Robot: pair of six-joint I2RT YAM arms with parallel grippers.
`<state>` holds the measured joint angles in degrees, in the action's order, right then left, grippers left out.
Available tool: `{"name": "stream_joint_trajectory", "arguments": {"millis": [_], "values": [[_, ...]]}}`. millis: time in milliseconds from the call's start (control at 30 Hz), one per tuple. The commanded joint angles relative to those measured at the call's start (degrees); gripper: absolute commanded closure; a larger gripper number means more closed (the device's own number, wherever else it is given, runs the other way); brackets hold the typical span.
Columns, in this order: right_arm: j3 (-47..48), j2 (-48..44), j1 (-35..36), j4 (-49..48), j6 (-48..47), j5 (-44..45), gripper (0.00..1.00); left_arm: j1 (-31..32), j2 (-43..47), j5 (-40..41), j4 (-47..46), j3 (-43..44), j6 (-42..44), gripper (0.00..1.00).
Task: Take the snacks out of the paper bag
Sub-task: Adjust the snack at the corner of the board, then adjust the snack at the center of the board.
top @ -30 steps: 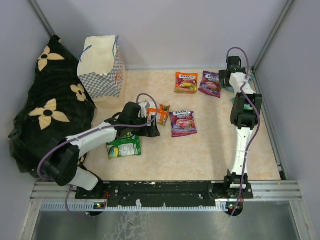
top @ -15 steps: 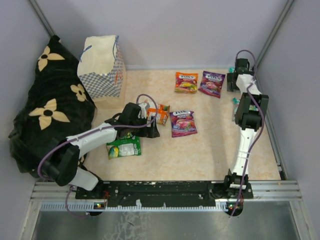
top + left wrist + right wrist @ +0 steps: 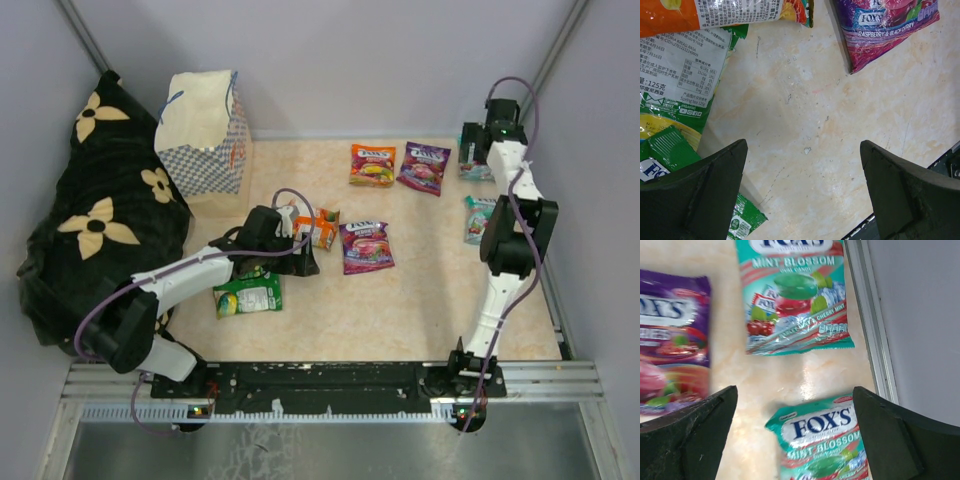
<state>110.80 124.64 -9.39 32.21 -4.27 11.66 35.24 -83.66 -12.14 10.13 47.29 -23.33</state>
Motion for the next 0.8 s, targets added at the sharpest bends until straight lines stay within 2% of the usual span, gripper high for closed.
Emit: {"name": "stream_joint_trajectory", "arguments": {"millis": [0,100,200,333,400,533,633,767], "values": [[-3.98,-11.58,3.61,-2.57,3.58,-5.5,0.01,0.13,1.3,0.21,-0.69,-0.58,-0.14,0.0],[-15.71,-19.52,10.35,-5.89,5.25,-4.65,0.01,0.09,1.3,0.91,-1.33,-0.66,-0.3,0.0],[-30.89,-30.03,17.68,-13.75,13.06,-7.78,0.03,0.02,1.82,2.73,-1.43,-0.21,0.07,0.0],[-47.97,-39.45,28.72,-22.8,20.04,-9.52,0.18,-0.53,3.32,6.01,1.74,1.65,0.56,0.0],[-51.73,-41.42,33.89,-24.22,21.44,-8.87,0.26,-0.97,4.61,8.58,2.69,1.61,0.3,0.0],[-55.08,-41.18,42.09,-24.31,22.84,-2.33,0.27,-3.16,6.6,12.98,2.43,1.0,0.03,0.0],[-56.39,-38.29,42.84,-24.46,24.5,0.08,0.25,-4.17,5.91,17.48,1.07,1.99,1.32,0.0],[-57.37,-34.34,42.88,-27.21,23.78,2.43,0.25,-4.2,0.41,25.63,1.51,7.06,4.98,0.0]]}}
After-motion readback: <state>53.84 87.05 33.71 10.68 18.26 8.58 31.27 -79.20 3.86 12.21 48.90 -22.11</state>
